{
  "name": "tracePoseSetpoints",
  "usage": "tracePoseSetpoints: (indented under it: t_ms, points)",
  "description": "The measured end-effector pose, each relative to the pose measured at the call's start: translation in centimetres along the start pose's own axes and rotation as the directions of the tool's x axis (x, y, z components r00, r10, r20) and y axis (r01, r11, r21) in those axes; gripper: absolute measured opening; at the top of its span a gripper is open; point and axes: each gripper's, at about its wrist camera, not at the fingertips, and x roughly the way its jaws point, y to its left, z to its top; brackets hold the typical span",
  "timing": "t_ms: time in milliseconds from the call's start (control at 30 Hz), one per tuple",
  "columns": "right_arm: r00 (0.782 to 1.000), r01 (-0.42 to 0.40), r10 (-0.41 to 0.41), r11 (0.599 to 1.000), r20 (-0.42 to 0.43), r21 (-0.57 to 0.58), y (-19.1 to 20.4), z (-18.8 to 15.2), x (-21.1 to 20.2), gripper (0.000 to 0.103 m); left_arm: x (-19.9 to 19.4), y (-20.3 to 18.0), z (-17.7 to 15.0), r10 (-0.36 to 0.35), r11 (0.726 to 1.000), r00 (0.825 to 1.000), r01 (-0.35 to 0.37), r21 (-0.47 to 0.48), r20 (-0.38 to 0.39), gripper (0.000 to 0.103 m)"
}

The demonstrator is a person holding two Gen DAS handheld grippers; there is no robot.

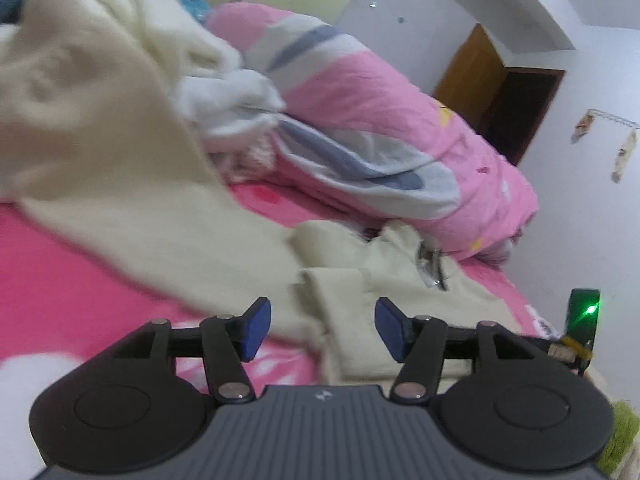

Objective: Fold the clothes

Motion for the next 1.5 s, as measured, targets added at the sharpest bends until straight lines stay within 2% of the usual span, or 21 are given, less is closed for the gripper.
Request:
tracePoseSetpoints:
  t_ms: [167,267,367,500,633,867,900,967,1033,1100,1167,1300,1467,1500]
  points:
    - [1.000,0.007,-0.007,1.000,0.009,0.000,0.1,-0.2,0.0,0.017,-2.7,2.2,-0.2,0.140,0.990,0.990,-0.140,-0.001,0.007,0.061]
    - [1.000,0.012,-0.012,1.000,0.014,-0.003,0.2,-0.2,0.1,0.017,-3.6,3.2,0.6,0.222,0.975,0.974,-0.221,-0.015,0.044,0.063]
    - [1.000,0.017,-0.017,1.000,0.018,-0.003,0.2,-0.3,0.1,0.017,-3.9,3.9,1.6,0.316,0.949,0.945,-0.315,-0.030,0.084,0.067]
    - [1.000,0.019,-0.019,1.000,0.022,-0.002,0.2,-0.4,0.1,0.017,-4.1,4.8,3.0,0.432,0.902,0.892,-0.426,-0.073,0.131,0.074]
    - [1.000,0.018,-0.018,1.000,0.025,0.007,0.2,-0.4,0.0,0.017,-4.5,6.0,4.0,0.491,0.870,0.853,-0.472,-0.143,0.177,0.074]
    - [0.999,0.023,-0.023,1.000,0.026,0.009,0.3,-0.4,0.0,0.017,-5.5,9.1,8.5,0.531,0.847,0.792,-0.484,-0.220,0.300,0.079]
    - [0.999,0.023,-0.023,1.000,0.026,0.011,0.3,-0.4,0.0,0.017,-5.7,9.7,9.2,0.529,0.847,0.792,-0.474,-0.240,0.305,0.079]
    - [0.999,0.021,-0.022,1.000,0.026,0.013,0.2,-0.4,0.0,0.017,-5.8,11.2,10.5,0.517,0.849,0.803,-0.438,-0.294,0.297,0.079]
    - [0.999,0.020,-0.020,1.000,0.026,0.015,0.2,-0.4,0.0,0.017,-5.7,12.2,11.5,0.522,0.841,0.800,-0.425,-0.334,0.296,0.079]
    - [0.999,0.019,-0.019,1.000,0.026,0.017,0.2,-0.4,0.0,0.017,-5.3,12.7,12.2,0.531,0.837,0.789,-0.432,-0.336,0.310,0.079]
    - [1.000,0.018,-0.018,1.000,0.026,0.019,0.2,-0.4,0.0,0.017,-4.8,13.2,12.6,0.529,0.839,0.786,-0.429,-0.335,0.319,0.077]
    - [1.000,0.018,-0.018,1.000,0.026,0.021,0.2,-0.4,0.0,0.017,-3.7,14.3,13.1,0.526,0.838,0.793,-0.422,-0.346,0.307,0.072]
    - [1.000,0.017,-0.017,1.000,0.025,0.021,0.2,-0.4,0.0,0.017,-3.3,15.2,12.8,0.516,0.838,0.802,-0.401,-0.369,0.301,0.070]
    - [1.000,0.017,-0.017,1.000,0.025,0.021,0.2,-0.4,0.0,0.017,-3.3,15.4,12.7,0.512,0.839,0.804,-0.394,-0.375,0.302,0.065]
